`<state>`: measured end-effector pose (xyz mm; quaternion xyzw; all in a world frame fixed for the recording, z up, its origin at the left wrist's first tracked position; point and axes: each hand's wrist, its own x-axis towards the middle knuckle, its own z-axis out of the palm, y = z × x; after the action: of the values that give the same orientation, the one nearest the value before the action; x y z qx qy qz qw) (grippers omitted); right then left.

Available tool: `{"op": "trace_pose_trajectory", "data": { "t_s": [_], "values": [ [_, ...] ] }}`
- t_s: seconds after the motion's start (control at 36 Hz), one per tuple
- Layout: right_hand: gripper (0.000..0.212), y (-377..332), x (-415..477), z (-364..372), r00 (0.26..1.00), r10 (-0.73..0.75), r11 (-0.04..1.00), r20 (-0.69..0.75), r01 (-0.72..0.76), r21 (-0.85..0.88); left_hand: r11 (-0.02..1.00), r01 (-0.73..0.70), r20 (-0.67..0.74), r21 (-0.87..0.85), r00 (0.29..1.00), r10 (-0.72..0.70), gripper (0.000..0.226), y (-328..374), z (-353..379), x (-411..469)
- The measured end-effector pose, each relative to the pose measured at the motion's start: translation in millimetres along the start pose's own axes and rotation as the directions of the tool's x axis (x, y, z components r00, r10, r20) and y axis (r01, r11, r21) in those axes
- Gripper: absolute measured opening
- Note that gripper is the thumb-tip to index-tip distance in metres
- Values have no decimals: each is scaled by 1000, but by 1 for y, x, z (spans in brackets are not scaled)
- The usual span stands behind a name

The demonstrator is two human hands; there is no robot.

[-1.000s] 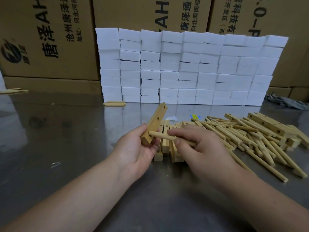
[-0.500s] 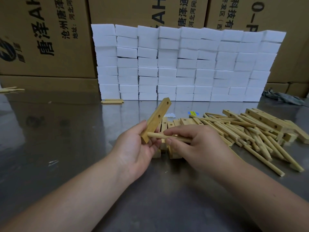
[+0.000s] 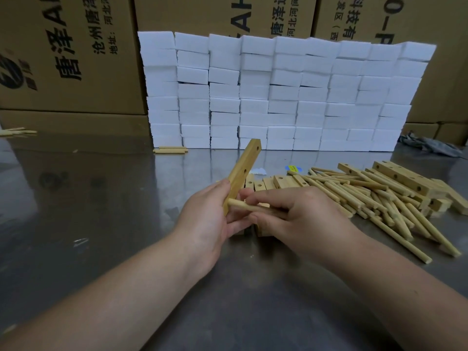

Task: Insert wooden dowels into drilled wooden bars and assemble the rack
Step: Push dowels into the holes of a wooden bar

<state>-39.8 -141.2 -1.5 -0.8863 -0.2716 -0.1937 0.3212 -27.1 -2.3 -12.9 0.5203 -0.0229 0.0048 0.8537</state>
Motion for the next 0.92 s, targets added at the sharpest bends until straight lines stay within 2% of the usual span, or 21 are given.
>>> {"op": "trace_pose_trajectory", "data": {
  "t_s": [0.28, 0.44, 0.58, 0.78, 0.92],
  "values": [
    [10, -2, -2, 3, 997, 15, 997, -71, -10, 75, 995, -71, 53, 71, 996, 68, 29, -2, 2, -1],
    [19, -1, -1, 5, 998, 66, 936, -18, -55, 347, 986, -116, 61, 120, 992, 109, 28, -3, 2, -2],
    [23, -5, 1, 5, 982, 182, 796, 44, -173, 579, 970, -164, 95, 178, 984, 149, 28, -3, 3, -1],
    [17, -11, -1, 1, 961, 272, 767, 54, -251, 591, 935, -202, 147, 291, 975, 165, 24, -6, -1, -1],
    [38, -6, 2, 4, 944, 328, 847, 44, -315, 429, 884, -245, 111, 399, 969, 219, 23, -8, -5, 2]
  ]
}}
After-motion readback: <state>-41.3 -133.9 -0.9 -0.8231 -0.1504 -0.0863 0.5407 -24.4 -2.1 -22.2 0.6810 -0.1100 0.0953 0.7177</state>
